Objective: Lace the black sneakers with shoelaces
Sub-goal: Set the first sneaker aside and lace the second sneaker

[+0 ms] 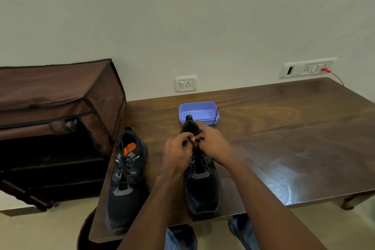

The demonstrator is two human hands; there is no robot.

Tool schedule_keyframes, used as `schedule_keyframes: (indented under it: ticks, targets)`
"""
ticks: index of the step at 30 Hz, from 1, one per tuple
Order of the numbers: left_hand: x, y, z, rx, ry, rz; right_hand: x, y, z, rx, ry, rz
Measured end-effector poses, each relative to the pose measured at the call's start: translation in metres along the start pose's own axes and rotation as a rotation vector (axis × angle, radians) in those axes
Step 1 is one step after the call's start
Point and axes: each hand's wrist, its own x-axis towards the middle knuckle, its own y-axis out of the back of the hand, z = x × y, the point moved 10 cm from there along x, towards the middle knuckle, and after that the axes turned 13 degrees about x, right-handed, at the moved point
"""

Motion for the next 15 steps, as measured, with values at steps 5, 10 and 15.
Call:
schedule_keyframes:
  ticks: [5,10,15]
  targets:
    - [0.004,-0.013,-0.002,0.094,0.017,-0.098,-0.001,0.010,-0.004,-0.032,0.038,0.168]
    - [0.004,-0.025,-0.021,-0.137,0.296,-0.186,-0.008,0.013,0.002,-0.054,-0.032,0.233]
    - [-0.004,-0.030,-0.035,-0.641,0.541,-0.206,-0.008,-0.001,0.011,0.290,-0.149,0.005]
